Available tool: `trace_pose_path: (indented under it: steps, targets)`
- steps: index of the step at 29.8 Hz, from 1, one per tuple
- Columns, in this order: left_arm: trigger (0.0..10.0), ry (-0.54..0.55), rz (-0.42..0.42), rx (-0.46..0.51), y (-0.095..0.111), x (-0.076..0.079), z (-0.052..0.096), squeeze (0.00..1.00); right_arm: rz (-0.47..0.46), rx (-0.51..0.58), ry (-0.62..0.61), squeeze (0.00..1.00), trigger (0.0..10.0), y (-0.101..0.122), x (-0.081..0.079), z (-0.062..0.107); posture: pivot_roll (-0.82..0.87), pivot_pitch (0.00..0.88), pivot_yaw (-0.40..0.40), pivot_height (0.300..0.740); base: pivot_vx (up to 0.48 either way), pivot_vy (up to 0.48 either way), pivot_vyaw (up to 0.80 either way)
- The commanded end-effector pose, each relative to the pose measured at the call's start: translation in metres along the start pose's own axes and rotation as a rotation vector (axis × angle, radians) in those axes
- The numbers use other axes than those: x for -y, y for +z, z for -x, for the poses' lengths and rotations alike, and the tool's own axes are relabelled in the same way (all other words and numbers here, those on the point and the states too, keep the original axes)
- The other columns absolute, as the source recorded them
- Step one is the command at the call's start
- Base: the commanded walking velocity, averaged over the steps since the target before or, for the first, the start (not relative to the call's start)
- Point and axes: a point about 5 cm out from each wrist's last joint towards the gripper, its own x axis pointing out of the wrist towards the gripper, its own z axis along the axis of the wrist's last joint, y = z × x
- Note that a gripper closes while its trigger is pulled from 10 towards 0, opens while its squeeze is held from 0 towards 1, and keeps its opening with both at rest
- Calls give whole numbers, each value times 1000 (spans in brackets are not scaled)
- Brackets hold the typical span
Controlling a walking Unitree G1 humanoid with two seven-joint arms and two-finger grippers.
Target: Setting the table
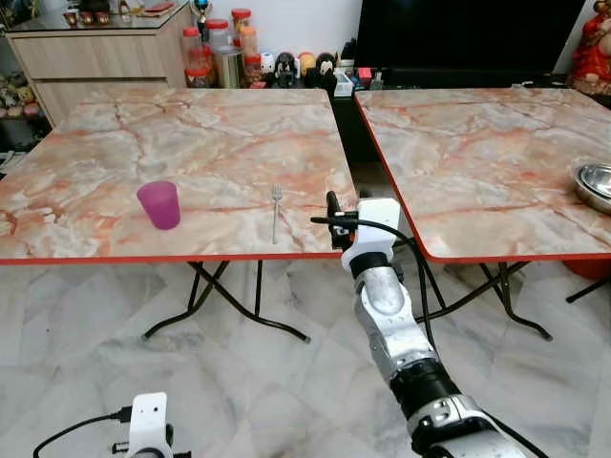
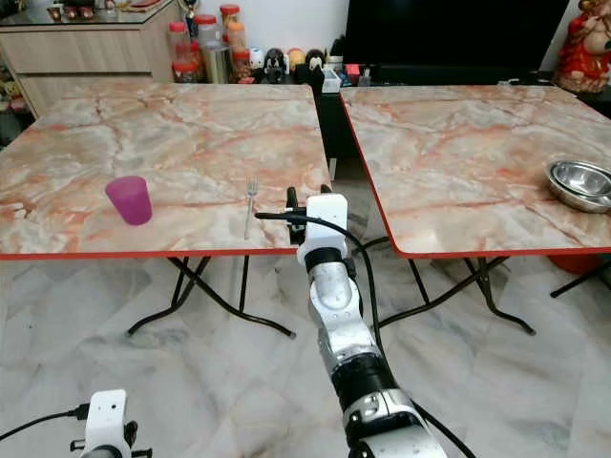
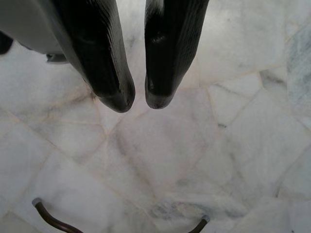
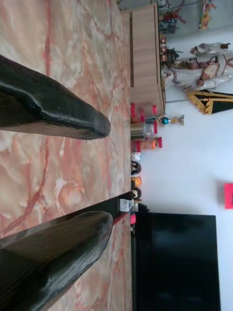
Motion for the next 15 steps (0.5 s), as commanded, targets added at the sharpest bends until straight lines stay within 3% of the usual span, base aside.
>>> trace_pose_path:
  steps: [1, 13, 15]
  targets:
    - [10000, 16, 11, -13, -2, -3, 0, 0, -12, 1, 16, 0, 10000, 4, -6, -4, 92, 0, -17, 714, 0, 480, 0]
    - [10000, 16, 4, -3, 2, -4, -1, 0, -16, 1, 16, 0, 10000, 4, -7, -4, 94, 0, -11, 714, 0, 480, 0]
    - [10000, 18, -1, 6, 3, -5, -1, 0, -16, 1, 17, 0, 10000, 4, -7, -4, 95, 0, -11, 714, 0, 0, 0]
